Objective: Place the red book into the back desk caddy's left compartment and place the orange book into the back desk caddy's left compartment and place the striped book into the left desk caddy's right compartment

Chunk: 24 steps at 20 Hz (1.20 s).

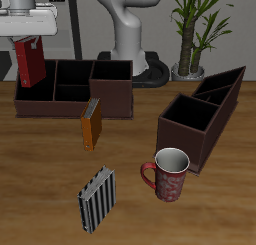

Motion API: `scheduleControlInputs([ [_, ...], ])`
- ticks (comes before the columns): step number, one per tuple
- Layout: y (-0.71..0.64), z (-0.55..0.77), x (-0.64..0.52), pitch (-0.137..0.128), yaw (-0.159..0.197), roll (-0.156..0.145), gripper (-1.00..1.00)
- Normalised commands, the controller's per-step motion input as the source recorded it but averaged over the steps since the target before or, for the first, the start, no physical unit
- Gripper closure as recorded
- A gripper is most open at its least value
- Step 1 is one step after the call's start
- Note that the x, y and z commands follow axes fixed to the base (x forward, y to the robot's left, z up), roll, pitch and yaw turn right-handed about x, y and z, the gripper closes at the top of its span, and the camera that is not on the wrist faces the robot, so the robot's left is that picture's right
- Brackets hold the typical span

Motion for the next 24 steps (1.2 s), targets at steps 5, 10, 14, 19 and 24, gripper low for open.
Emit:
scheduleControlInputs([
  [5,-0.33,0.0,-0.46,-0.005,0.067,-0.045,1.0],
  [10,-0.26,0.1,-0.51,0.006,-0.118,-0.108,1.0],
  [14,0.19,-0.14,-0.25,0.013,0.047,0.029,1.0],
  [19,-0.02,-0.06,-0.25,0.012,-0.038,-0.036,1.0],
  [24,0.05,0.01,-0.09,0.016,-0.083,-0.019,1.0],
])
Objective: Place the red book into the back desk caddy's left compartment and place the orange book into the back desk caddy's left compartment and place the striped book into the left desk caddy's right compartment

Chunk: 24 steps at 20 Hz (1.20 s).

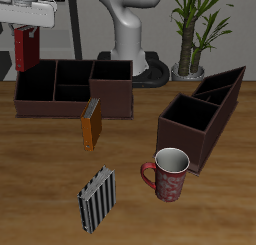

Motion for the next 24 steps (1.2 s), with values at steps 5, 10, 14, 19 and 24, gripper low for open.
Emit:
scheduleControlInputs([
  [5,0.08,-0.1,-0.03,0.005,-0.05,0.006,1.0],
  [10,0.06,-0.18,0.03,0.047,-0.023,0.004,1.0],
  [14,0.03,-0.16,-0.04,0.048,0.002,0.0,1.0],
  [19,-0.01,-0.14,0.0,0.018,0.039,0.002,1.0],
  [24,-0.03,-0.23,0.01,0.038,-0.007,-0.01,1.0],
])
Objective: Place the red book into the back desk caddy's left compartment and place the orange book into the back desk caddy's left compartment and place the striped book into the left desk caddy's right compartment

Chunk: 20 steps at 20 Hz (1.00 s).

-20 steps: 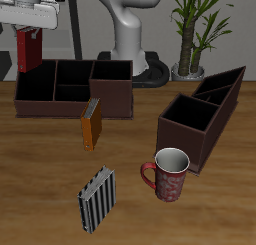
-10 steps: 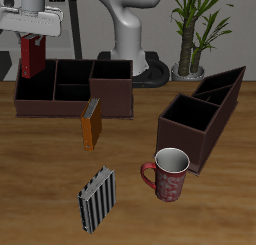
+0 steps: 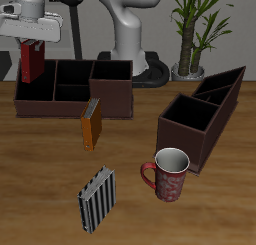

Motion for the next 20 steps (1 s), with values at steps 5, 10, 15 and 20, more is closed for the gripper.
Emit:
scheduleControlInputs([
  [5,0.02,-0.22,0.02,0.034,0.001,-0.007,1.0],
  [10,0.02,-0.27,0.06,0.038,-0.007,0.001,1.0],
  [15,0.0,-0.21,0.05,0.045,-0.024,-0.027,1.0],
  [20,0.01,-0.25,0.06,0.061,-0.045,-0.004,1.0],
])
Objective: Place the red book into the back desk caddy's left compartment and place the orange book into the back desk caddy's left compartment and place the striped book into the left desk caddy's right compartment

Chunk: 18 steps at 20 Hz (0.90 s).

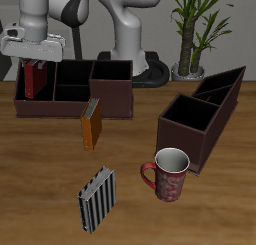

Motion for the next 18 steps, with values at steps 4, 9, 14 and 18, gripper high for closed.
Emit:
scheduleControlInputs([
  [4,-0.1,-0.16,0.05,0.046,-0.06,-0.038,-1.0],
  [9,0.0,0.05,0.01,-0.01,-0.02,0.001,-1.0],
  [14,0.08,0.15,0.05,-0.019,-0.005,0.005,-1.0],
  [18,0.27,0.21,0.25,-0.024,0.009,0.029,-1.0],
])
